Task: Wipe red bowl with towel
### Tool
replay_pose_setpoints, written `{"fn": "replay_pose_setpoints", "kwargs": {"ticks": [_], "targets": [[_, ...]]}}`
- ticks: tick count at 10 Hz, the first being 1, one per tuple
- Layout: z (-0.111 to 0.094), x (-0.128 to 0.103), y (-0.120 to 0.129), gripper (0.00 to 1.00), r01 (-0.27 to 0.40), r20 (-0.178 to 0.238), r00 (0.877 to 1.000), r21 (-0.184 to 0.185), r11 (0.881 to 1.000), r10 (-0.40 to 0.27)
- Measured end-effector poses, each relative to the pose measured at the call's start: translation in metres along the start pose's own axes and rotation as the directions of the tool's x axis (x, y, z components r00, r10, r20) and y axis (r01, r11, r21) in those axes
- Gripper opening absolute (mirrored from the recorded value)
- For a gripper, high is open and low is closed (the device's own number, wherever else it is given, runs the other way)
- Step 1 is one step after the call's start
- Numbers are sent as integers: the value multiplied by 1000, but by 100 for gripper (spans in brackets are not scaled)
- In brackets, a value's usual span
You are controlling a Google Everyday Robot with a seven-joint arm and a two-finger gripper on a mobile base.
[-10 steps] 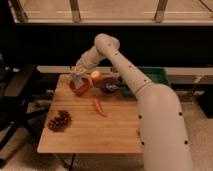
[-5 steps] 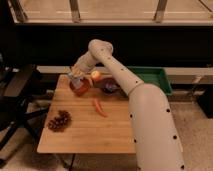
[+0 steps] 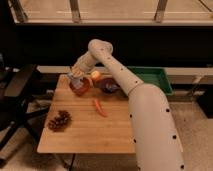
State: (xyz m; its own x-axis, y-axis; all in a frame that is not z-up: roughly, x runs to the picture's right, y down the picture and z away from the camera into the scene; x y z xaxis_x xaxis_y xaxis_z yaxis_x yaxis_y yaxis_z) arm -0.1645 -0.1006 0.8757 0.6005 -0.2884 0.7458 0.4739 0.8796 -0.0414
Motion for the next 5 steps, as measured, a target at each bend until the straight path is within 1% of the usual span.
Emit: {"fn": "replay_pose_setpoints", "kwargs": {"ticks": [3, 4, 5], "targets": [[33, 7, 14, 0, -32, 27, 999, 9, 999, 31], [45, 10, 22, 0, -45, 36, 998, 4, 999, 45], [51, 11, 25, 0, -50, 41, 998, -2, 999, 50]]}}
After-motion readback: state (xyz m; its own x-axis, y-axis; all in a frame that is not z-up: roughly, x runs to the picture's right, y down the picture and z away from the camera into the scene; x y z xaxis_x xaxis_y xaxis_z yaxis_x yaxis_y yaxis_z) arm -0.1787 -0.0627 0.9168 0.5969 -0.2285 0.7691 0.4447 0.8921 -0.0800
